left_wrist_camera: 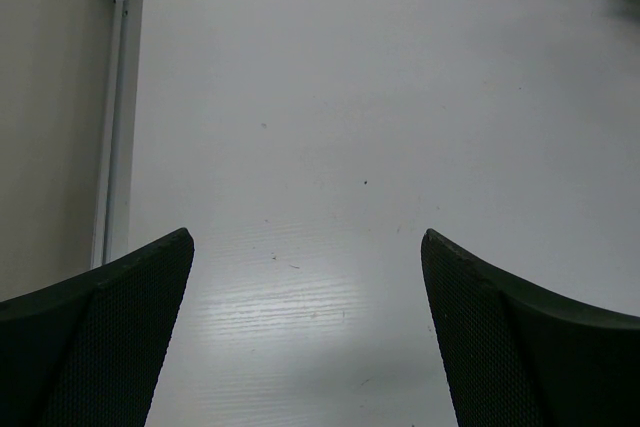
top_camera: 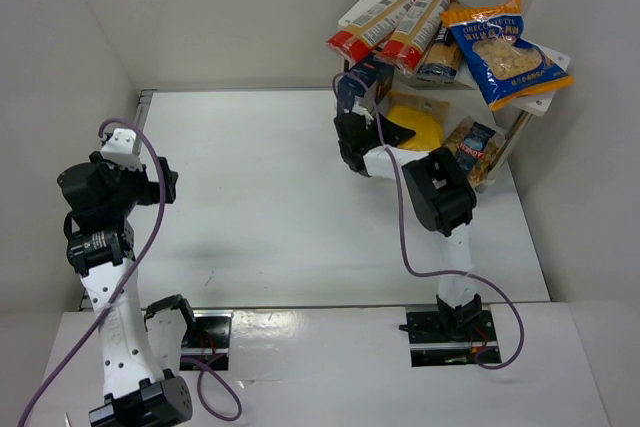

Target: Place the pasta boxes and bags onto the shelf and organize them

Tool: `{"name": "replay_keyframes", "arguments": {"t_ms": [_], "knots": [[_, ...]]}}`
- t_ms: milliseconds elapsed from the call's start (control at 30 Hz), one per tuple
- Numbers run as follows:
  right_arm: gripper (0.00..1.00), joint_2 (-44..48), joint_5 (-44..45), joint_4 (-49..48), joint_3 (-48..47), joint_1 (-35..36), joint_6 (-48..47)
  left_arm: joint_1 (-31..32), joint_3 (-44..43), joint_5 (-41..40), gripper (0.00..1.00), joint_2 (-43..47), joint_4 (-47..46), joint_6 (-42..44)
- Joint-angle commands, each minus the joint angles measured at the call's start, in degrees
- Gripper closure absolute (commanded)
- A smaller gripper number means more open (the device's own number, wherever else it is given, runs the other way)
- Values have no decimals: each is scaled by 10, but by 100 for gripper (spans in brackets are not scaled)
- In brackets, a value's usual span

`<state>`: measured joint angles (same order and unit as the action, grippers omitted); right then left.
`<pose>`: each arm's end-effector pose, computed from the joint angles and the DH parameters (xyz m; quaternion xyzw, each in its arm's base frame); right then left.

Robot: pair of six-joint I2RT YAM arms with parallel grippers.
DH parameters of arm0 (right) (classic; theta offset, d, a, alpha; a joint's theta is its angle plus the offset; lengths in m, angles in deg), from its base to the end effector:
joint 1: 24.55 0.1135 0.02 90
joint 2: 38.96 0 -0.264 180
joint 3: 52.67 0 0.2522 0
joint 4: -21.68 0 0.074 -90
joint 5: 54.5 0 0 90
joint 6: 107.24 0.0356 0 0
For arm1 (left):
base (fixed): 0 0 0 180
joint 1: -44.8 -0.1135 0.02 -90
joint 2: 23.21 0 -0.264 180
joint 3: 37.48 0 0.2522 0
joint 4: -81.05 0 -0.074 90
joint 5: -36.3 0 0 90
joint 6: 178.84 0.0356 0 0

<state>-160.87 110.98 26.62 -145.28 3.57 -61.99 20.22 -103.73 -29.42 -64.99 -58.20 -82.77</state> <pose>0.4114 0.1808 0.1675 -0.1849 0.7324 -0.5888 0.2877 0.1469 0.0511 0.3640 -0.0013 0.7923 -0.0073 0.6101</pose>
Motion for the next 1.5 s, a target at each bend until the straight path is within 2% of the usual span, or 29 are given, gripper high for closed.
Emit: {"name": "replay_keyframes", "arguments": {"t_ms": [0,67,100,167,200,367,667,833,933,1033,1167,1400,1467], "knots": [[87,-18,-17,-1,-42,-21,12,-3,2,10,0,8,-11,10],[82,-31,-17,-1,-47,-27,12,-3,2,10,0,8,-11,10],[66,-31,-17,-1,-47,-27,12,-3,2,10,0,8,-11,10],[56,-26,-17,-1,-47,-27,12,-3,2,10,0,8,-11,10],[47,-25,-22,-1,-47,-27,12,-3,2,10,0,8,-11,10],[31,27,-28,22,-15,-16,27,-3,2,10,0,13,-11,10],[25,147,-23,81,63,58,80,-3,2,10,0,19,-11,10],[24,194,-6,165,87,114,148,-3,7,10,0,25,-11,10],[20,214,-1,225,99,156,200,-3,7,10,0,25,-11,10],[18,245,-31,245,131,197,215,-3,7,10,0,36,-11,10],[17,343,-153,252,179,238,215,-3,7,10,0,36,-11,10],[17,508,-449,359,215,238,236,-3,12,10,0,42,0,15],[17,553,-542,364,229,215,236,-3,12,10,0,42,0,15]]}}
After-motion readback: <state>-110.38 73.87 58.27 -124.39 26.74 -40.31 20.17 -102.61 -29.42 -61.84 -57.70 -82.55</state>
